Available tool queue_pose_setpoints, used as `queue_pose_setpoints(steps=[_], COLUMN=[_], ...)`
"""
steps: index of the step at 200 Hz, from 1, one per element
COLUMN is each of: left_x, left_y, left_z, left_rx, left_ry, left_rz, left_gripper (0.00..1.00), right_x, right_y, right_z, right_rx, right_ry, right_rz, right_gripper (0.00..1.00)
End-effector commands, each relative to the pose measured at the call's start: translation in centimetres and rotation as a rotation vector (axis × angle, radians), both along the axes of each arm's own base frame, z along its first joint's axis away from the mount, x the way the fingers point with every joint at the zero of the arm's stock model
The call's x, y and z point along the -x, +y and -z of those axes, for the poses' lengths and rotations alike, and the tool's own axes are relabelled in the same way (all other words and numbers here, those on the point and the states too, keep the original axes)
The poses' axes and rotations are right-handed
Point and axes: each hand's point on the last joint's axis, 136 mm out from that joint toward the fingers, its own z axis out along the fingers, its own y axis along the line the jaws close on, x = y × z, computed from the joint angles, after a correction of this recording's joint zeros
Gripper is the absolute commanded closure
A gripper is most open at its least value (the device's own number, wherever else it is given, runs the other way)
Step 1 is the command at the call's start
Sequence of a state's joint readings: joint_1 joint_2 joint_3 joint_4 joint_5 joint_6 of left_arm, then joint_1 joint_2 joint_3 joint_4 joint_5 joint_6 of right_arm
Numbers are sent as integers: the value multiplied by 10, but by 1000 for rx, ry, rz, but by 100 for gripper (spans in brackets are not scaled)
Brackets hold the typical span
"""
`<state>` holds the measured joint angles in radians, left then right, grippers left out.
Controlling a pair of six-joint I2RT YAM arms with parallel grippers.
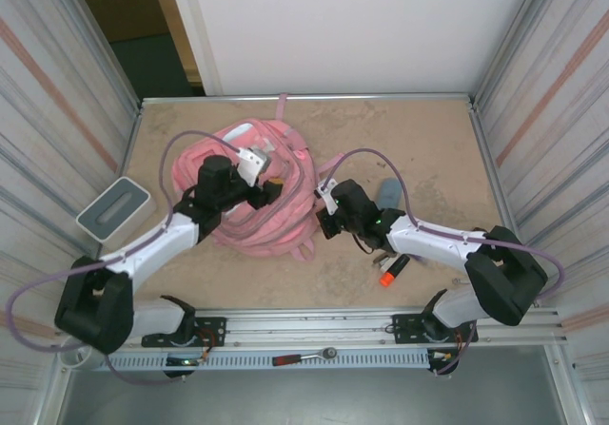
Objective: Pack the student bag
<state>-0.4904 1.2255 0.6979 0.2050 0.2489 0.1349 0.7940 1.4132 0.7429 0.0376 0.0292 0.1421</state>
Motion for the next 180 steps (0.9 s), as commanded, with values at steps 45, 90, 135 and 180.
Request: queue_pose_setpoints(steps=[45,90,135,180], left_x=[91,68,48,59], left_y=[-42,-47,-51,-47], left_z=[36,71,69,55], left_rx=[-305,-454,-486,-400], left_ry=[-267,-254,-312,-352], left_rz=[261,184,123,146], left_gripper=[38,43,83,100], right_x=[-4,-3,-3,-13], right_y=[9,10,3,-14], right_z=[-30,-32,-29,-11], right_rx=[-163,-182,-174,-114], right_ry=[12,15,14,41], right_rz=[16,12,33,102], right_gripper=[100,100,100,100])
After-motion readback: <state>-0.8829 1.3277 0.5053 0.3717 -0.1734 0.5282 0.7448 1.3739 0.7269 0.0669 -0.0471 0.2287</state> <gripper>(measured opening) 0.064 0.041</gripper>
